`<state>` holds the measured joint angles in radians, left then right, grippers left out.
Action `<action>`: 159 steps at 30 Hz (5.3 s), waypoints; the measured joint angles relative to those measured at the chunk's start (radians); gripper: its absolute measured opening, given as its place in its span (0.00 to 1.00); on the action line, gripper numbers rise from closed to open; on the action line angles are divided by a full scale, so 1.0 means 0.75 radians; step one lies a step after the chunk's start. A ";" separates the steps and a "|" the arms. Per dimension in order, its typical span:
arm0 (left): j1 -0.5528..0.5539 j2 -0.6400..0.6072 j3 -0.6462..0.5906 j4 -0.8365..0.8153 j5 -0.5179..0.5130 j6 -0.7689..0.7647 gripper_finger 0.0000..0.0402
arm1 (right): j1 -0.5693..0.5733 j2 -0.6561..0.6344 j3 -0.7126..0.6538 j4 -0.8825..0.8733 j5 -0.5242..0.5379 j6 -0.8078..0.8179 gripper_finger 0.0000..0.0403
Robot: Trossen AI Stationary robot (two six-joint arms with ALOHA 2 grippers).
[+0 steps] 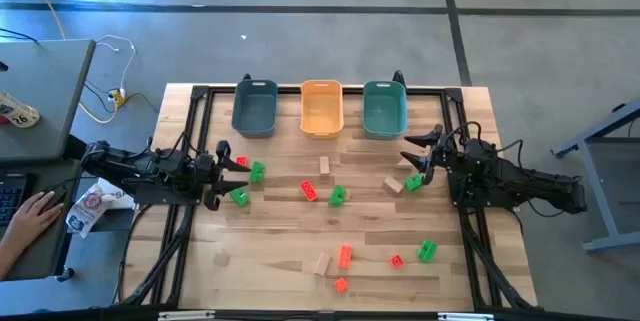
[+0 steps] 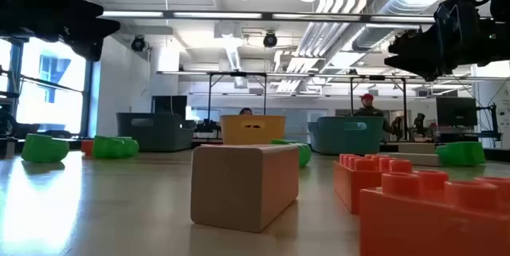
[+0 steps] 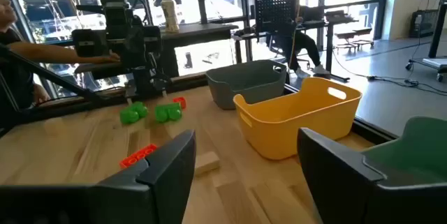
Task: Sort & place blocks by color
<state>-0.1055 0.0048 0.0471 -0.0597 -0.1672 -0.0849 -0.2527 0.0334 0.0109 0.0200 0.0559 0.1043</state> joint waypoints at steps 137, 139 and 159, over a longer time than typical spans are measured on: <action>0.001 0.000 0.000 0.009 -0.096 -0.057 0.42 | 0.000 0.001 0.015 0.017 -0.006 0.281 0.59; 0.001 0.000 0.000 0.013 -0.128 -0.056 0.42 | 0.000 0.000 0.048 0.019 -0.007 0.278 0.59; 0.001 0.000 0.000 0.019 -0.227 -0.116 0.42 | 0.000 0.588 0.719 -0.794 0.046 0.496 0.59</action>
<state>-0.1051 0.0047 0.0471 -0.0452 -0.3374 -0.1719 -0.2523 0.4744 0.5503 -0.5751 0.0905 0.4760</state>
